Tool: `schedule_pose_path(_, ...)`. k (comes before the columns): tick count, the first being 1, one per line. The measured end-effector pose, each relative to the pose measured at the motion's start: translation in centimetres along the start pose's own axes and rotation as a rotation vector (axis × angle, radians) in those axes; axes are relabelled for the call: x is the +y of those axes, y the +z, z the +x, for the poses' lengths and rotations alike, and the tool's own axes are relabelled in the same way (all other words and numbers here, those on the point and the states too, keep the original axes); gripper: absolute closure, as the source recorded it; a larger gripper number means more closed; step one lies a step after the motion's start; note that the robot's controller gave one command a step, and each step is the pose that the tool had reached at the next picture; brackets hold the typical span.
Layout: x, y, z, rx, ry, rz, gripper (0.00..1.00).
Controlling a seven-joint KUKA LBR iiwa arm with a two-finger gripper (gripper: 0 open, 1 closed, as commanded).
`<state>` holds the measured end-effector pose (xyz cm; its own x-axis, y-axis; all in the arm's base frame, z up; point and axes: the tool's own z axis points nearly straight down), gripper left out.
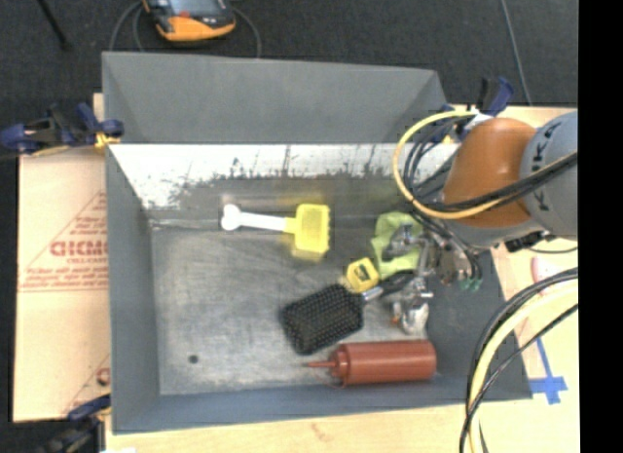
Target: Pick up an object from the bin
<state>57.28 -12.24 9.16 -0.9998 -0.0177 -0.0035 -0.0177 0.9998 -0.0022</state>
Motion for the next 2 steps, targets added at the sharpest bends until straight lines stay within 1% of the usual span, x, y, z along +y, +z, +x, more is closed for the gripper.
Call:
schedule_pose_path(1, 0.59, 1.73, 0.56, -0.011, 0.005, 0.001, 1.00)
schedule_pose_path(2, 0.59, 1.73, 0.56, -0.011, 0.004, 0.001, 1.00)
